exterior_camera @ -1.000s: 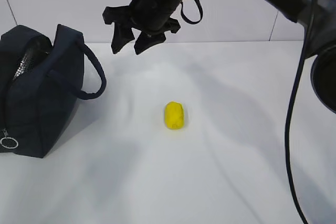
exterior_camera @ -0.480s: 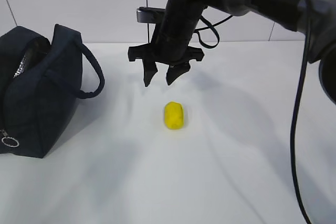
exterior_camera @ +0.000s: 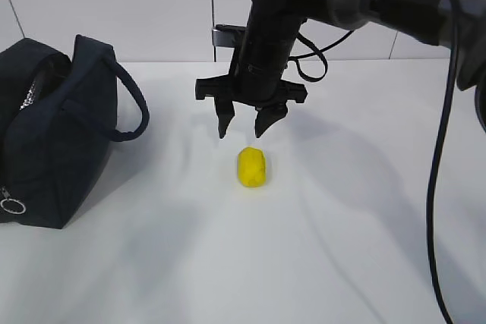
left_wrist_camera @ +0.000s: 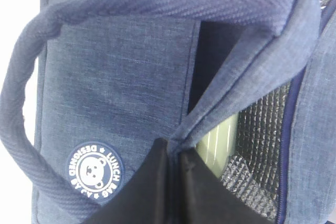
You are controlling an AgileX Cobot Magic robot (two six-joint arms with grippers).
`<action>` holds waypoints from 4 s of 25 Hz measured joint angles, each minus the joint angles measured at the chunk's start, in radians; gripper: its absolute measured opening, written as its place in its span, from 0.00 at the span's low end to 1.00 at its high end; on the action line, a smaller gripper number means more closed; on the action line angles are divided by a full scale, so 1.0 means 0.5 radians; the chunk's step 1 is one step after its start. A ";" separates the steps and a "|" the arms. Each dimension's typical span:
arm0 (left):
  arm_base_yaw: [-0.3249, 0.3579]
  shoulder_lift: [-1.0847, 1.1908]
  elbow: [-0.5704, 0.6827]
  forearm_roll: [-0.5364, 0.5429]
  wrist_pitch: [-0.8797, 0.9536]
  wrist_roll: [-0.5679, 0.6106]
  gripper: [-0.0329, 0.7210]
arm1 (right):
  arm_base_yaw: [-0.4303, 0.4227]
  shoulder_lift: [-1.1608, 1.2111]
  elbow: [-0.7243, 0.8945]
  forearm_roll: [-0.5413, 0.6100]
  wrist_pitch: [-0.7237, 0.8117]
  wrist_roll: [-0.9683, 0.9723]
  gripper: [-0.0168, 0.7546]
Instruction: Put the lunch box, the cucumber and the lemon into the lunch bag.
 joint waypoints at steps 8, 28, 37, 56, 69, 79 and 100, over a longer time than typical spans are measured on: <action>0.000 0.000 0.000 0.001 0.000 0.000 0.03 | 0.000 0.000 0.004 -0.143 -0.004 0.084 0.64; 0.000 0.000 0.000 0.001 -0.011 0.000 0.03 | 0.000 0.103 0.008 -0.097 -0.010 0.134 0.64; 0.000 0.000 0.000 0.001 -0.011 0.000 0.03 | 0.000 0.103 0.008 -0.111 -0.015 0.134 0.64; 0.000 0.000 0.000 0.001 -0.011 0.000 0.03 | 0.000 0.207 0.008 -0.070 -0.017 0.139 0.64; 0.000 0.000 0.000 0.001 -0.011 0.000 0.03 | 0.000 0.244 0.008 -0.074 -0.020 0.139 0.57; 0.000 0.000 0.000 0.001 -0.008 0.000 0.03 | 0.000 0.244 0.008 0.008 -0.020 0.105 0.48; 0.000 0.000 0.000 -0.219 0.072 0.057 0.03 | 0.000 0.060 -0.228 1.180 -0.020 -0.215 0.47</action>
